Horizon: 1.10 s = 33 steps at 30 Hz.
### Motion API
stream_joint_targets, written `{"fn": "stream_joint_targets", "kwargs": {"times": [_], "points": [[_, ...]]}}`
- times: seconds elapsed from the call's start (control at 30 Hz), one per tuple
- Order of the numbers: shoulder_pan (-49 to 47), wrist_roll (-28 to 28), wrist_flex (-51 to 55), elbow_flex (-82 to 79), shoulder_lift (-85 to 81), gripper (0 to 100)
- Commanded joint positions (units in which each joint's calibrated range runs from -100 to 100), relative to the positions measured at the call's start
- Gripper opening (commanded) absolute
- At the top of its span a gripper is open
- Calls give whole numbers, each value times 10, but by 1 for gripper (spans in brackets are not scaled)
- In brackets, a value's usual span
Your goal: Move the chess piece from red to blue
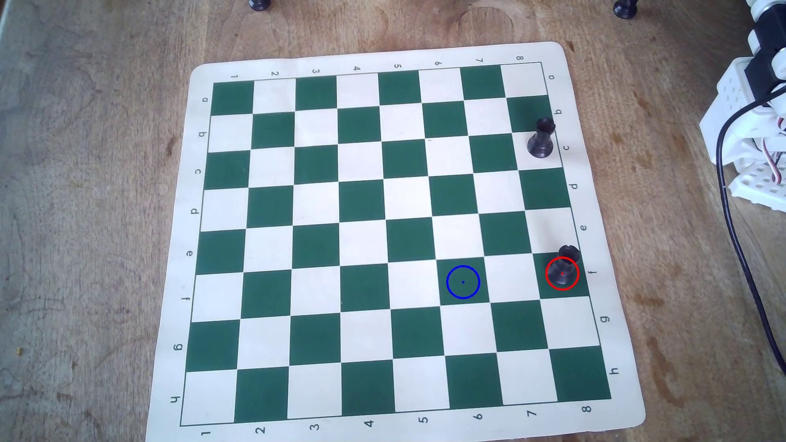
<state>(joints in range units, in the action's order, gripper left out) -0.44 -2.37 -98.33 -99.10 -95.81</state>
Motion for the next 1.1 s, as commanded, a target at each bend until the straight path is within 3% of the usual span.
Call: {"fn": "stream_joint_targets", "kwargs": {"times": [0.0, 1.07], "points": [[-4, -1, -14, -8, 1, 0], [-7, -2, -14, -8, 1, 3]]}}
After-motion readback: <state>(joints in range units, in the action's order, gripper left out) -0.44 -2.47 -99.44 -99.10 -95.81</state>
